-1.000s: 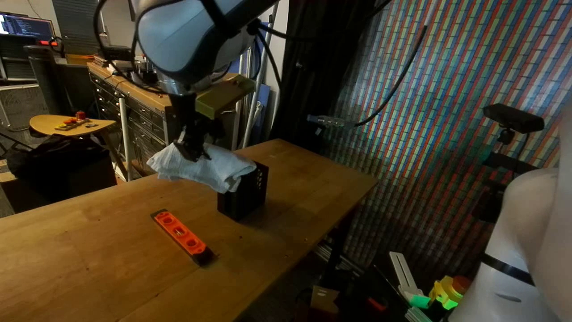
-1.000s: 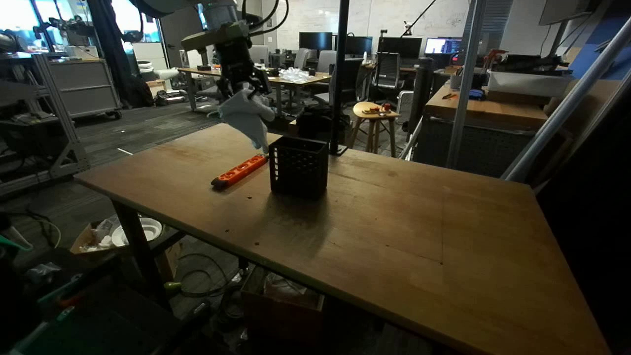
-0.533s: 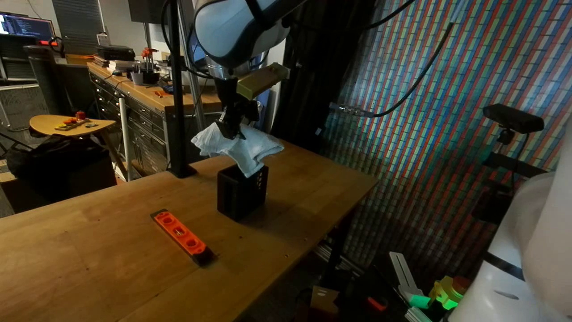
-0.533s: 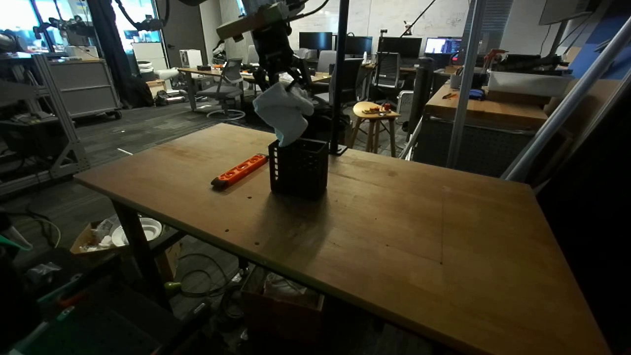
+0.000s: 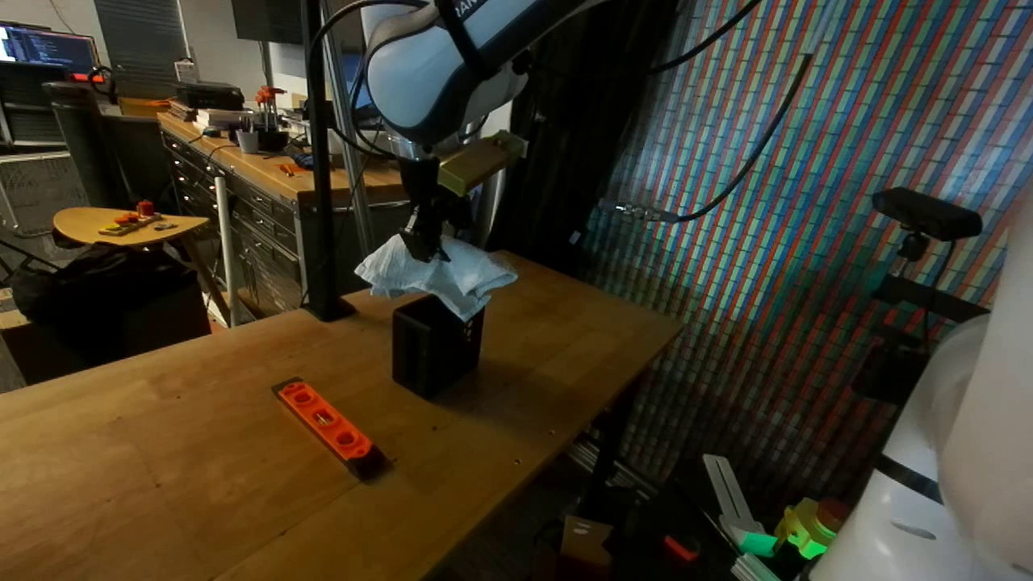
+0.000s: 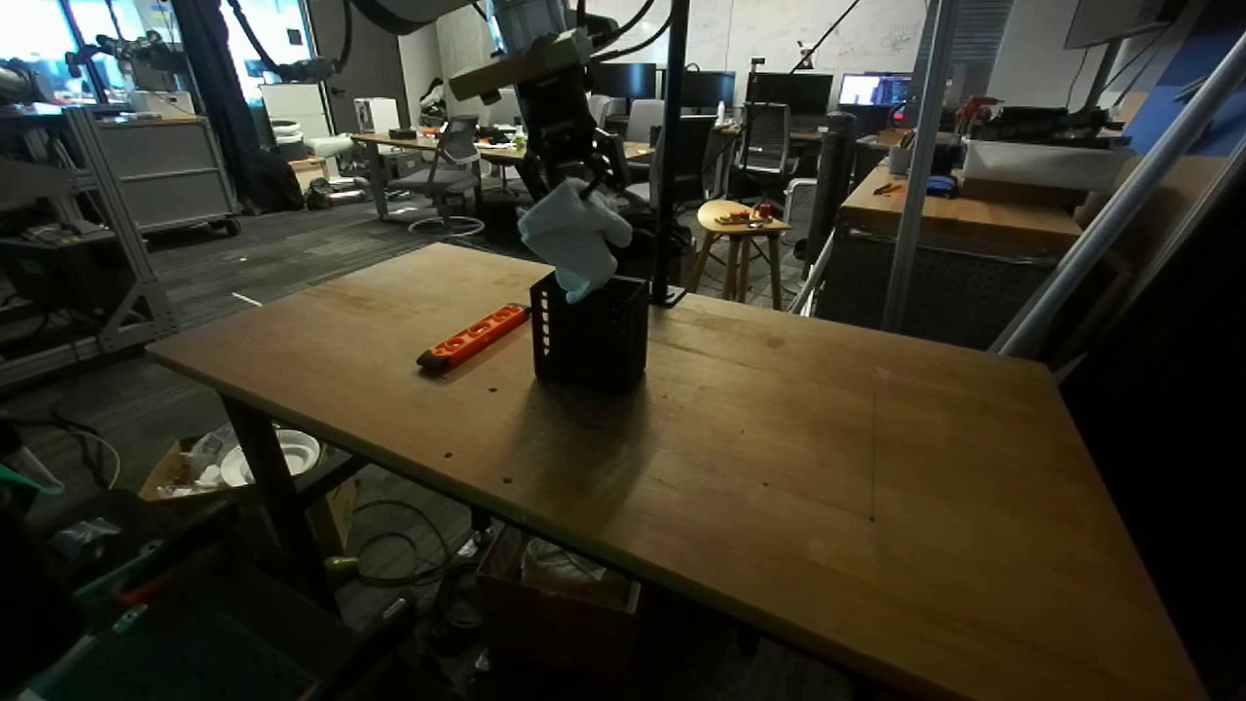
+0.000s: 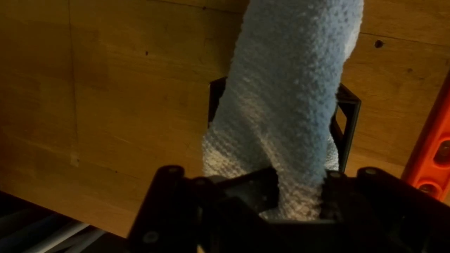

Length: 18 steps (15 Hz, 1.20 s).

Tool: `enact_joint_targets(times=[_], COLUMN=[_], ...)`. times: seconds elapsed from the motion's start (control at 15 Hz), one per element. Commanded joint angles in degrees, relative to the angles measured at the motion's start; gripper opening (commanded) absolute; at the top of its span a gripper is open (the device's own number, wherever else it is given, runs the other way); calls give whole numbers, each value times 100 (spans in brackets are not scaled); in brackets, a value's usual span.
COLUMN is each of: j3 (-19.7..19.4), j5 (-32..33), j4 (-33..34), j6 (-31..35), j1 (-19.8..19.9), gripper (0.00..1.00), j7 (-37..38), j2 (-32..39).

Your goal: Put the white towel in the black basket.

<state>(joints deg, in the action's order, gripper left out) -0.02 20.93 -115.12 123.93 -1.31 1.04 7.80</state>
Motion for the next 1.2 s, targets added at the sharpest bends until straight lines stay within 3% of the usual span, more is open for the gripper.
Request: enact_joint_targets(times=[0.0, 0.53, 1.13], j3=[20, -6, 98], j5=[-188, -904, -1837], j4=[78, 83, 92], j6=[355, 1009, 1386], j1=[14, 212, 553], gripper=[0, 0, 0], j7=[-154, -545, -1494], j2=[267, 889, 1258])
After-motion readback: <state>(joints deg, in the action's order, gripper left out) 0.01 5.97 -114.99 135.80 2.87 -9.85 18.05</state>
